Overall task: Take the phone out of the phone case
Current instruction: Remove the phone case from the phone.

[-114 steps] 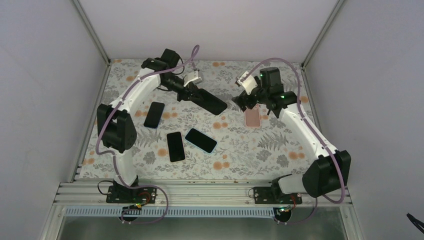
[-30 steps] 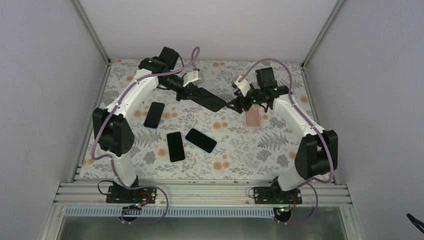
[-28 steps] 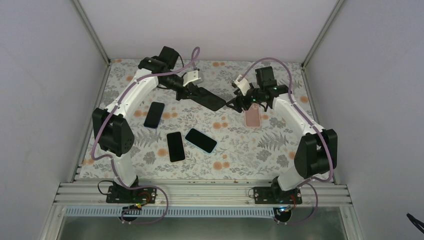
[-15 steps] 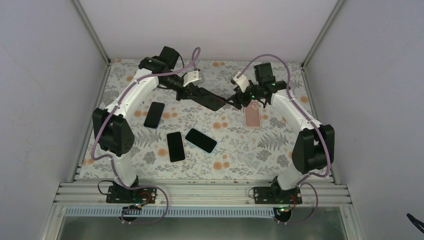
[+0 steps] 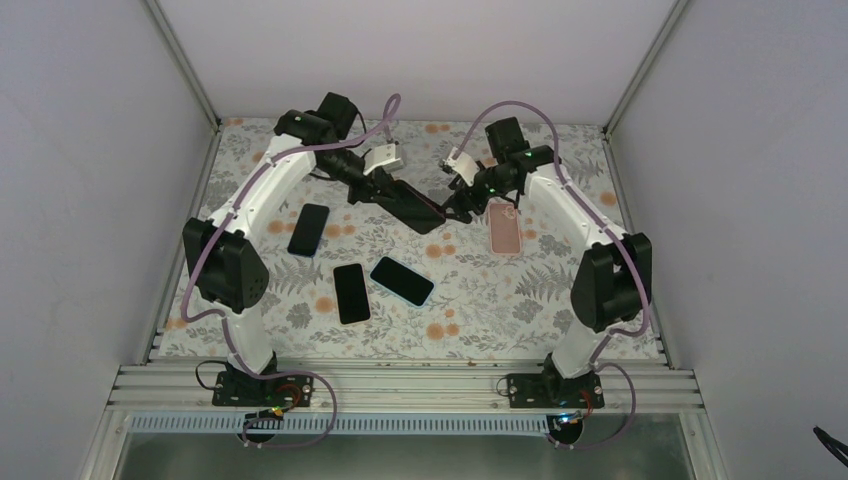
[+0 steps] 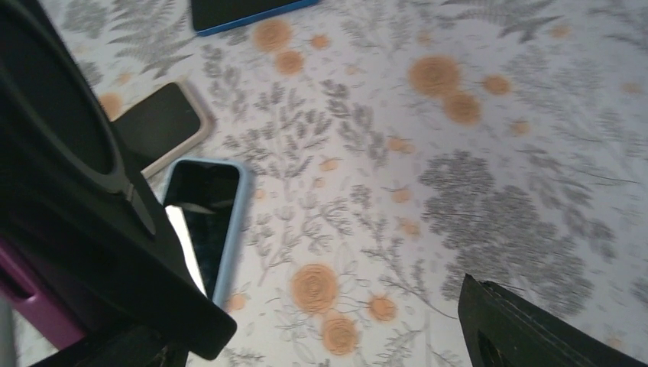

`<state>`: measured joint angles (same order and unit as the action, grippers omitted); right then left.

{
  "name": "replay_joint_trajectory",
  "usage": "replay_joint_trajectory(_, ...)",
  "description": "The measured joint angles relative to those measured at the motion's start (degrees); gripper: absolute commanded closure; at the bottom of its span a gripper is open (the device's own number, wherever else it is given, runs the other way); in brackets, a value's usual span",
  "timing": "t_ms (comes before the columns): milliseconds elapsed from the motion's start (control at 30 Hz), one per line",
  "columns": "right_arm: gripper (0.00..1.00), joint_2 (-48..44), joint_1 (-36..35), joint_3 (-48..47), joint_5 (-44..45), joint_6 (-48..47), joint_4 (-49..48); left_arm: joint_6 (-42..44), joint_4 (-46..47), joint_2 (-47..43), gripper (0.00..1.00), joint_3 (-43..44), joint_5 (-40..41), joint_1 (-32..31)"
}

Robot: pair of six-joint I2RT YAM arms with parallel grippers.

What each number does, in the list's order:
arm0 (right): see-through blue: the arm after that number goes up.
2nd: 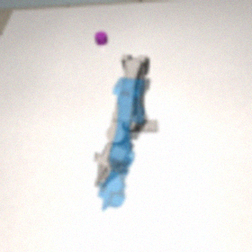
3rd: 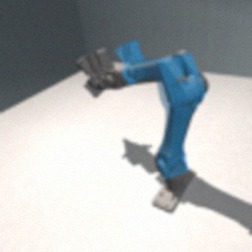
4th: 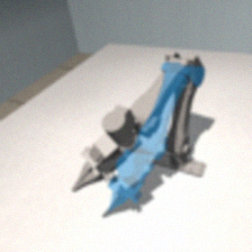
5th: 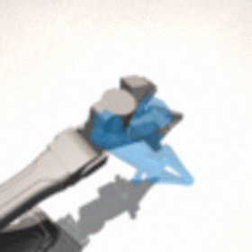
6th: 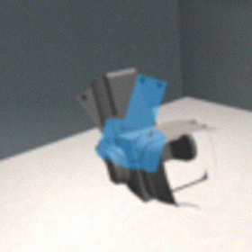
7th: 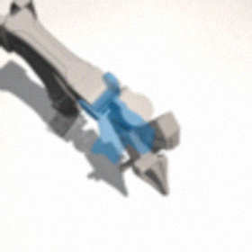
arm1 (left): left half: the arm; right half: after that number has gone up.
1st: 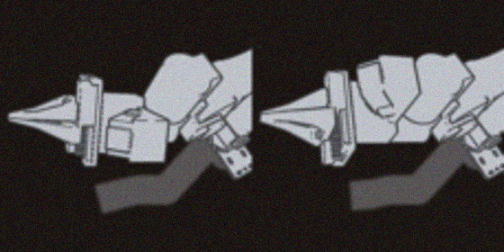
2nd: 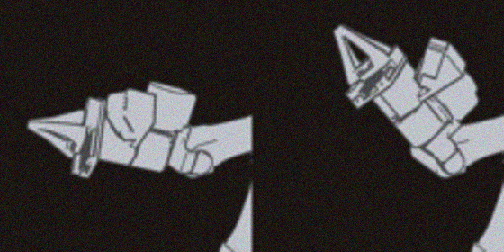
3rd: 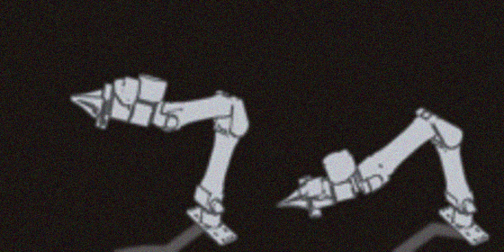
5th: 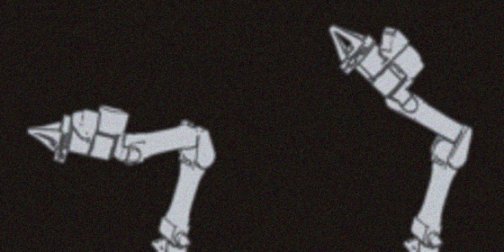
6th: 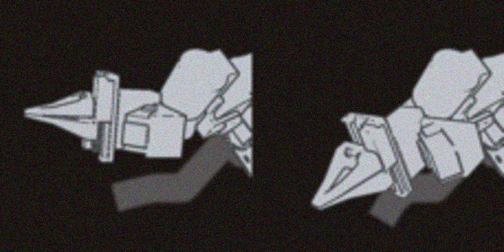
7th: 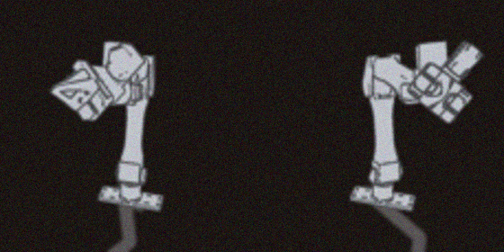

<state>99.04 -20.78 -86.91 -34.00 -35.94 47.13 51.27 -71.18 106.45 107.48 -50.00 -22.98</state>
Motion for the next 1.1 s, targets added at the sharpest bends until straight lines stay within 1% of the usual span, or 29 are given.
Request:
replay_joint_trajectory(233, 0.11, 3.1, -0.7, -4.3, -9.1, -7.1, 7.7, -0.5, -1.8, -0.4, 0.98, -0.7, -0.5, -1.2)
replay_joint_trajectory(333, 0.11, 3.3, -1.7, -5.7, -10.7, -8.7, 9.4, -1.2, -1.8, -0.8, 0.98, -1.7, -1.1, -2.1)
replay_joint_trajectory(400, 0.13, 3.4, -1.9, -6.0, -11.6, -8.9, 9.9, -1.7, -1.9, -1.2, 0.98, -1.9, -1.2, -2.1)
replay_joint_trajectory(467, 0.18, 4.1, -2.0, -7.3, -12.5, -9.1, 11.0, -2.5, -1.9, -1.6, 0.98, -1.9, -1.1, -2.1)
replay_joint_trajectory(500, 0.21, 4.7, -2.1, -8.4, -13.0, -9.3, 11.7, -2.9, -1.7, -1.8, 0.98, -1.9, -1.0, -2.1)
replay_joint_trajectory(533, 0.26, 5.5, -2.2, -9.4, -13.2, -9.7, 12.4, -3.6, -1.4, -2.1, 0.98, -1.9, -0.5, -2.0)
replay_joint_trajectory(567, 0.34, 6.3, -2.3, -10.3, -13.6, -10.1, 13.0, -4.1, -1.0, -2.2, 0.98, -1.9, 0.0, -1.9)
replay_joint_trajectory(633, 0.50, 8.0, -2.4, -11.7, -14.9, -10.5, 13.8, -5.5, 0.0, -2.7, 0.98, -2.4, 1.3, -1.8)
replay_joint_trajectory(667, 0.65, 8.7, -2.4, -11.9, -15.9, -10.5, 13.8, -6.1, 0.9, -3.1, 0.97, -3.0, 2.3, -1.8)
replay_joint_trajectory(700, 0.76, 9.2, -2.4, -11.9, -17.0, -10.3, 13.8, -6.8, 2.1, -3.5, 0.94, -3.7, 3.5, -1.8)
replay_joint_trajectory(767, 0.94, 9.7, -2.4, -11.4, -19.2, -9.7, 13.3, -7.5, 3.4, -4.0, 0.76, -4.3, 4.9, -1.8)
replay_joint_trajectory(800, 0.96, 9.8, -2.4, -11.0, -20.1, -9.0, 12.9, -8.0, 4.6, -4.2, 0.67, -4.7, 5.8, -1.8)
replay_joint_trajectory(833, 0.97, 9.7, -2.4, -10.5, -21.7, -7.9, 12.5, -8.2, 5.7, -4.3, 0.60, -4.9, 6.1, -1.8)
replay_joint_trajectory(867, 0.97, 9.7, -2.7, -10.1, -24.2, -6.8, 11.7, -9.1, 9.5, -4.4, 0.51, -5.2, 6.2, -2.1)
replay_joint_trajectory(900, 0.97, 9.5, -3.3, -9.4, -25.7, -5.0, 10.4, -9.2, 12.0, -4.4, 0.36, -5.3, 5.8, -2.4)
replay_joint_trajectory(933, 0.97, 9.1, -3.6, -8.4, -26.4, -3.0, 9.4, -9.2, 13.3, -4.9, 0.24, -5.8, 6.5, -2.6)
replay_joint_trajectory(967, 0.97, 8.5, -3.5, -7.0, -28.3, -0.9, 8.1, -9.5, 15.4, -5.8, 0.16, -6.6, 6.7, -2.6)
replay_joint_trajectory(1033, 0.97, 7.5, -3.1, -5.1, -30.4, 2.4, 5.7, -10.1, 19.5, -7.0, 0.08, -7.9, 7.9, -3.1)
replay_joint_trajectory(1100, 0.97, 6.3, -2.2, -3.4, -31.7, 6.1, 2.6, -10.3, 22.9, -8.3, 0.04, -9.5, 9.2, -3.5)
